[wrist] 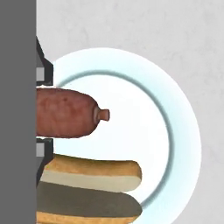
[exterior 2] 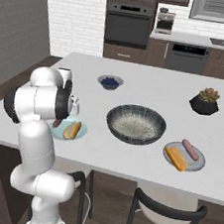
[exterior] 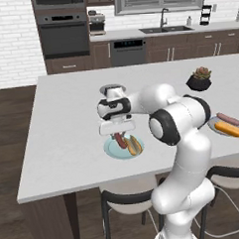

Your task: Place one bun and one sausage from the bowl on each plate.

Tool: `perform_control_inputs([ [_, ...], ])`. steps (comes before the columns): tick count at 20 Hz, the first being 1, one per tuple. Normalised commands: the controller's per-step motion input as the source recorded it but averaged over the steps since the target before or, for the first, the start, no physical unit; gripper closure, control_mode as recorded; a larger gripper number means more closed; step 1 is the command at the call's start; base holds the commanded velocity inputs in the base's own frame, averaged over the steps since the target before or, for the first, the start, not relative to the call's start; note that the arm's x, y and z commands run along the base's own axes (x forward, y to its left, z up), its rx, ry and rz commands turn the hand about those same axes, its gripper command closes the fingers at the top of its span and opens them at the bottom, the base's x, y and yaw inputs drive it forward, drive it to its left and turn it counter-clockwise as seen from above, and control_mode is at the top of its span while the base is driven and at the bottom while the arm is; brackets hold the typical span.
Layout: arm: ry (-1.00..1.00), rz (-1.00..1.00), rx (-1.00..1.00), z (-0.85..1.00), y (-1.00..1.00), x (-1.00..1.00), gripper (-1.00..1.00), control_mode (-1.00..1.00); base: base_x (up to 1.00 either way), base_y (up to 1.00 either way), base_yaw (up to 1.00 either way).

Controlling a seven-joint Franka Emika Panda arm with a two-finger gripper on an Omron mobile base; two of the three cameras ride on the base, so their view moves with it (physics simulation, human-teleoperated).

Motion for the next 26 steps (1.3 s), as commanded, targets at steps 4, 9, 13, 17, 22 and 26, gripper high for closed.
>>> perform_control_inputs([
  [4,0.00,0.00,0.00,-0.29,0.09,0.21,1.00,-1.00,0.00,0.00,0.00],
  [9,-0.01,0.00,0.00,-0.41,0.06,0.02,1.00,-1.00,0.00,0.00,0.00],
  [13,-0.05,0.00,0.00,-0.08,0.00,0.15,-1.00,-1.00,0.00,0.00,0.00],
  [17,0.00,0.00,0.00,0.00,0.00,0.18,-1.00,-1.00,0.00,0.00,0.00],
  [22,-0.03,0.00,0.00,0.16,-0.01,0.01,-1.00,-1.00,0.00,0.00,0.00],
  [26,-0.07,0.00,0.00,0.49,-0.39,-0.71,-1.00,-1.00,0.00,0.00,0.00],
])
